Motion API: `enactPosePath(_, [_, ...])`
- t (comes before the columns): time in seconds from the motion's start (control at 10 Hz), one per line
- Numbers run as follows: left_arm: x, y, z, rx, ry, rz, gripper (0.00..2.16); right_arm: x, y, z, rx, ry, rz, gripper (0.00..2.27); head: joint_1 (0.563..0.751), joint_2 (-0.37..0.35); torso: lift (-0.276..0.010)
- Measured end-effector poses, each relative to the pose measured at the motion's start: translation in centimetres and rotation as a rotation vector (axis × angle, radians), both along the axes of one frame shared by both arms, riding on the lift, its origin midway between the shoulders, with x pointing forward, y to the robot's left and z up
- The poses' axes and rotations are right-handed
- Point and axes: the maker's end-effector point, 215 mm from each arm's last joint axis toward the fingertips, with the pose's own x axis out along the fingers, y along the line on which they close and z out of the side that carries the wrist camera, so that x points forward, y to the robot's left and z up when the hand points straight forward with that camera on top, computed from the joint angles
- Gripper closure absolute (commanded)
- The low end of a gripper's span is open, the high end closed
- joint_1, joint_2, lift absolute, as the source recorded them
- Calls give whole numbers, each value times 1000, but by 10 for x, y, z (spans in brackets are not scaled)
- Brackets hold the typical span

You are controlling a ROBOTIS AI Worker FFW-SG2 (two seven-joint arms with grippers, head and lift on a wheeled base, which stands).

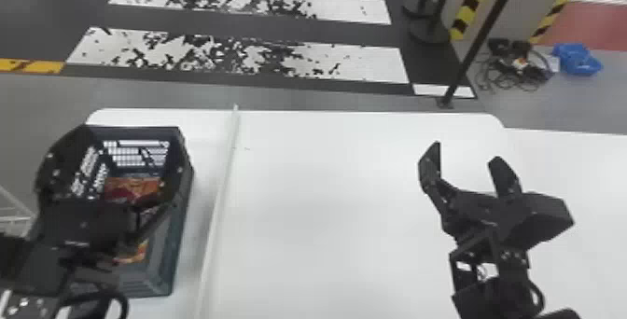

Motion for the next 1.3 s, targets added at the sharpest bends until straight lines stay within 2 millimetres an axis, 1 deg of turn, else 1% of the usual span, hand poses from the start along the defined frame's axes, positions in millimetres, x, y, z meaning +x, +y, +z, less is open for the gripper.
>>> enactPosePath(1.3, [0,0,0,0,0,0,-2,0,0,0,0,0,0,-2,695,-96,-29])
